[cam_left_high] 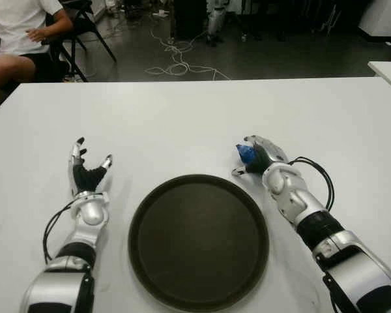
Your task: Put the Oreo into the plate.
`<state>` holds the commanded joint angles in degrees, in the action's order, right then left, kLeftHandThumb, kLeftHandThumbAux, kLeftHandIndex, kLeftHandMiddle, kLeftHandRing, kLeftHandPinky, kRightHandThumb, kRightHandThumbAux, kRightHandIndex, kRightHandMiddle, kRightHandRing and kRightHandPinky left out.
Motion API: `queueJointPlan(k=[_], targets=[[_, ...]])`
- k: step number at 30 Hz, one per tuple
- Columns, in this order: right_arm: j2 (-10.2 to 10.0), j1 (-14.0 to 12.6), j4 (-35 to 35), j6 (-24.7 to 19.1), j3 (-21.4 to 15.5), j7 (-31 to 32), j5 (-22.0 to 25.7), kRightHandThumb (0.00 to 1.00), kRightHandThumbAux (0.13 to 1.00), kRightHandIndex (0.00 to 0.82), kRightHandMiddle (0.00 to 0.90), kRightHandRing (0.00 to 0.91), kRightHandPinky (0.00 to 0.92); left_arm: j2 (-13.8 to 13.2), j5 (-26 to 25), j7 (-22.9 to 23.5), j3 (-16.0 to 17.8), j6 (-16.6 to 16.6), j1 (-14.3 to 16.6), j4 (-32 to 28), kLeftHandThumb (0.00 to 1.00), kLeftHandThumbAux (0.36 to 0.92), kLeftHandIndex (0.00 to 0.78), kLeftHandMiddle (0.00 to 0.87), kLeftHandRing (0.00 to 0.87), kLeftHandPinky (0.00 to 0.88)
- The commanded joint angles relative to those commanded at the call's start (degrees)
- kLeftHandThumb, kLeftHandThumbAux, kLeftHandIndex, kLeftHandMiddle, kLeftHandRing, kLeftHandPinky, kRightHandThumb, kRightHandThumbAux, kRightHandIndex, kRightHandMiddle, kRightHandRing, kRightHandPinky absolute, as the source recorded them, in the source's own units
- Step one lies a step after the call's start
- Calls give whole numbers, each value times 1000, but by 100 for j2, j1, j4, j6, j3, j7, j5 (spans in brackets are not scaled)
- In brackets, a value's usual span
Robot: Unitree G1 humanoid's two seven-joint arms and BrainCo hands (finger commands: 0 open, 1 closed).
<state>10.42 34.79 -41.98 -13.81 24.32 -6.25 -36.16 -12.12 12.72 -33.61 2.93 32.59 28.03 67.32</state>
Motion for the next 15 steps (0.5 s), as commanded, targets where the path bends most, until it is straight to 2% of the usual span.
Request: queueJointPlan(k=[5, 15], targets=[[12, 28, -97, -57, 5, -94, -46, 0, 704, 0, 0, 0, 8, 7, -23, 22, 17, 30, -12, -17, 209, 788, 104, 120, 130, 152], [20, 32, -65, -201, -47, -184, -43, 0, 726, 0, 0, 0, 9, -5, -6, 11, 8, 47, -16, -23, 212, 783, 107, 118, 127, 154]])
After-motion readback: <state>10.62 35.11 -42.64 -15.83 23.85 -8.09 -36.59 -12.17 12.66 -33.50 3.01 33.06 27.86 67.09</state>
